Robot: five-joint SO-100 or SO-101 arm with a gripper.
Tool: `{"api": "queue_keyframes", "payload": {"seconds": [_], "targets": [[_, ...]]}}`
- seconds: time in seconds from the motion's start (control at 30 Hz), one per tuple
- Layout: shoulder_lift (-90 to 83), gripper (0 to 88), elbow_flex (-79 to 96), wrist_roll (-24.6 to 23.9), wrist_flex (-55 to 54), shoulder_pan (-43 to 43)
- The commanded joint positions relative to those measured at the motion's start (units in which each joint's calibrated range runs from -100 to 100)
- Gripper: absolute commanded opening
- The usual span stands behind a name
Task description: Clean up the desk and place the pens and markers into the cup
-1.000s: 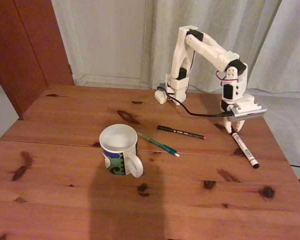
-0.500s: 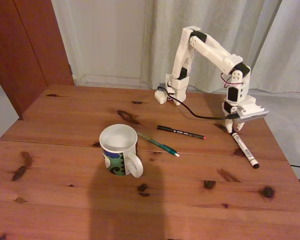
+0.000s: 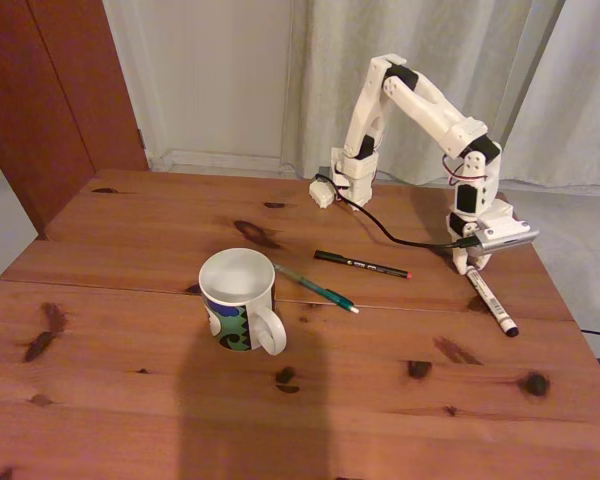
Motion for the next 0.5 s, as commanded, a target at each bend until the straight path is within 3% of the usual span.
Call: {"api": "queue_keyframes", "payload": {"seconds": [0.0,0.47], "targets": [[-0.38,12.2,-4.08,0.20,-1.20,-0.26],[2.26,12.3,-3.27,0.20,-1.12,-0.42]]}}
